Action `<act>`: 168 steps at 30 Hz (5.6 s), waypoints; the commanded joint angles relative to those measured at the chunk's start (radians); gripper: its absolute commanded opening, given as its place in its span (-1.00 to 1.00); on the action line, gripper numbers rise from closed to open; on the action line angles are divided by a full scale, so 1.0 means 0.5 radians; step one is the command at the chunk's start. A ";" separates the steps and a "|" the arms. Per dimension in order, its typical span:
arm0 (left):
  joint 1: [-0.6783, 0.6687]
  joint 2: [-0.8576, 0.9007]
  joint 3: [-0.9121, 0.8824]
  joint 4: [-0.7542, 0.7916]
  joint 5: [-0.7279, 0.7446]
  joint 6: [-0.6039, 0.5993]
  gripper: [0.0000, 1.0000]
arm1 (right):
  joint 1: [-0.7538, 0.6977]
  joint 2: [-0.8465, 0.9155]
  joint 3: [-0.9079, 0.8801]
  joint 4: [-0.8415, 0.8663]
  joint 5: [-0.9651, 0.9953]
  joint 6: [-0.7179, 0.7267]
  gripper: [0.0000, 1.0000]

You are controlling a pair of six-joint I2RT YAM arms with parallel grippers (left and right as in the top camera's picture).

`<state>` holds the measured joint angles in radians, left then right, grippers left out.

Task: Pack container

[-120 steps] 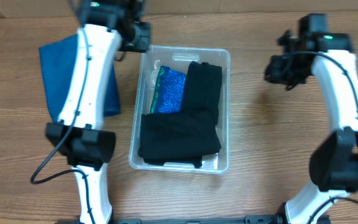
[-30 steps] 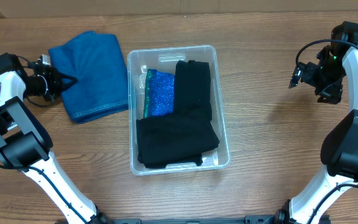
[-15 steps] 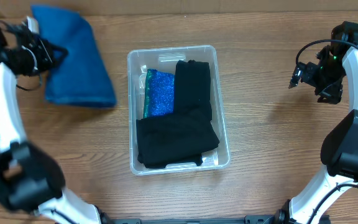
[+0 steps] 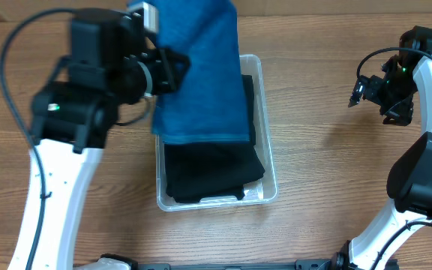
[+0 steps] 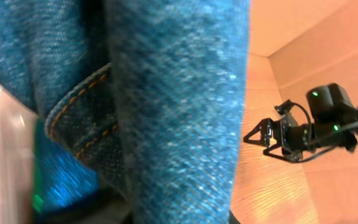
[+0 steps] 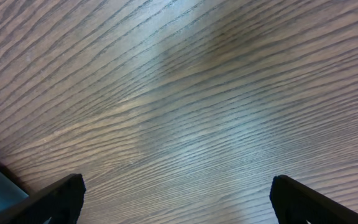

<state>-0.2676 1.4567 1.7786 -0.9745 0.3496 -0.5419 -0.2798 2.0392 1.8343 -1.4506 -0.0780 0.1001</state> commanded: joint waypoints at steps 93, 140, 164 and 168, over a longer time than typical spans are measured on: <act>0.847 -0.183 -0.463 -0.163 -0.939 0.281 1.00 | 0.416 -0.885 0.453 0.177 -0.039 -0.165 1.00; 0.848 -1.801 -1.497 -0.467 -0.805 0.246 1.00 | 0.532 -3.907 -2.721 1.450 -0.117 -0.140 1.00; 0.848 -1.801 -1.497 -0.467 -0.805 0.246 1.00 | 0.532 -4.047 -3.496 2.343 -0.056 -0.147 1.00; 0.848 -1.801 -1.497 -0.468 -0.805 0.246 1.00 | 0.532 -4.047 -3.496 2.343 -0.056 -0.147 1.00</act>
<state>0.1570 0.5636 1.0321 -1.2118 -0.0624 -0.4122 -0.0189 0.0216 0.0830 -0.2779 -0.1146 0.0257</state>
